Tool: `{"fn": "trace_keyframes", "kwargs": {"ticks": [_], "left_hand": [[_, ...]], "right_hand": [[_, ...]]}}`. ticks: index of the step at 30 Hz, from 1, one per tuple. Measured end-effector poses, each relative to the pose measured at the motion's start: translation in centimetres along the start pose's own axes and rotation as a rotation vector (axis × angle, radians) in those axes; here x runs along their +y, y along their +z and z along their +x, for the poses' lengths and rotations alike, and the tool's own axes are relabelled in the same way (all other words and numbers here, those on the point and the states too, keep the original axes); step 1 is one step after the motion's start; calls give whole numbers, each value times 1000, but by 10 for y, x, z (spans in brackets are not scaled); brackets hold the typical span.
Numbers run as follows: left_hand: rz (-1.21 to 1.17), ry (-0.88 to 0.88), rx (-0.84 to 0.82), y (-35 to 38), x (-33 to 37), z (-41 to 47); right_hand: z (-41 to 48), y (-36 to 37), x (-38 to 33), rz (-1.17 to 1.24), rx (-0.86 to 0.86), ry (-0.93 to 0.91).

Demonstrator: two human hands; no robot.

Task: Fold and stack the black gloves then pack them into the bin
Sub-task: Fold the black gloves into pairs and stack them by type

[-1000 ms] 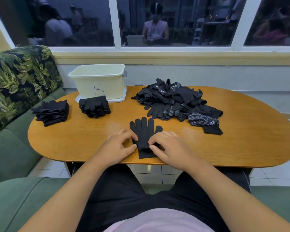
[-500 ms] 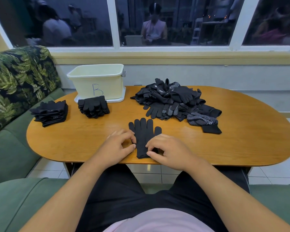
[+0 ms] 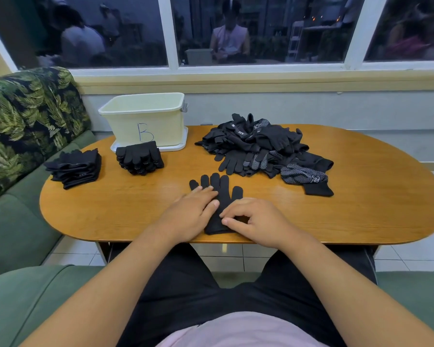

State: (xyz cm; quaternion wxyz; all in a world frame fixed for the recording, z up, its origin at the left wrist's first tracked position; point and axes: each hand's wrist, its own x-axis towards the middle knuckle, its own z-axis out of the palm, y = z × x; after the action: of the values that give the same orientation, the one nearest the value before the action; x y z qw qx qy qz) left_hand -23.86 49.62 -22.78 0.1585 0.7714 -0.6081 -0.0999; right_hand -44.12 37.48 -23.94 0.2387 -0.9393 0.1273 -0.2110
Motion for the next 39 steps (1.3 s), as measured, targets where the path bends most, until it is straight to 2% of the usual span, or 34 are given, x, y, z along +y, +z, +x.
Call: {"fn": "trace_keyframes", "kwargs": {"ticks": [2,4,6,9,14,16,20,24,28,33,36,39], "left_hand": [[6,-53,25,-6,1,11],[41,36,18,-8,7,18],[83,102,-64,-7,13,25],[88,65,-169,-4,9,39],[29,-43,-166,-13,-7,65],[-50,-87,-87,-16,-12,67],[-214,-119,196,-19,-20,51],[-330,-25,293,-16,-16,18],[-349,120,156,-3,-12,-11],[-261,174,167,6,-15,-11],[-284,173,114,2,-16,-14],[-246,223,59,1,-15,-16]], "right_hand": [[1,0,1,27,0,13],[2,0,2,38,-4,16],[2,0,3,48,-5,23],[3,0,3,65,-4,38],[3,0,3,92,0,50],[3,0,3,97,-2,50],[1,-1,2,67,-29,37],[-1,1,2,-12,-15,-17],[-1,2,-1,-95,3,-37],[0,0,-9,-184,3,-55],[2,0,-8,-110,12,-33],[7,-3,-6,85,71,53]]}}
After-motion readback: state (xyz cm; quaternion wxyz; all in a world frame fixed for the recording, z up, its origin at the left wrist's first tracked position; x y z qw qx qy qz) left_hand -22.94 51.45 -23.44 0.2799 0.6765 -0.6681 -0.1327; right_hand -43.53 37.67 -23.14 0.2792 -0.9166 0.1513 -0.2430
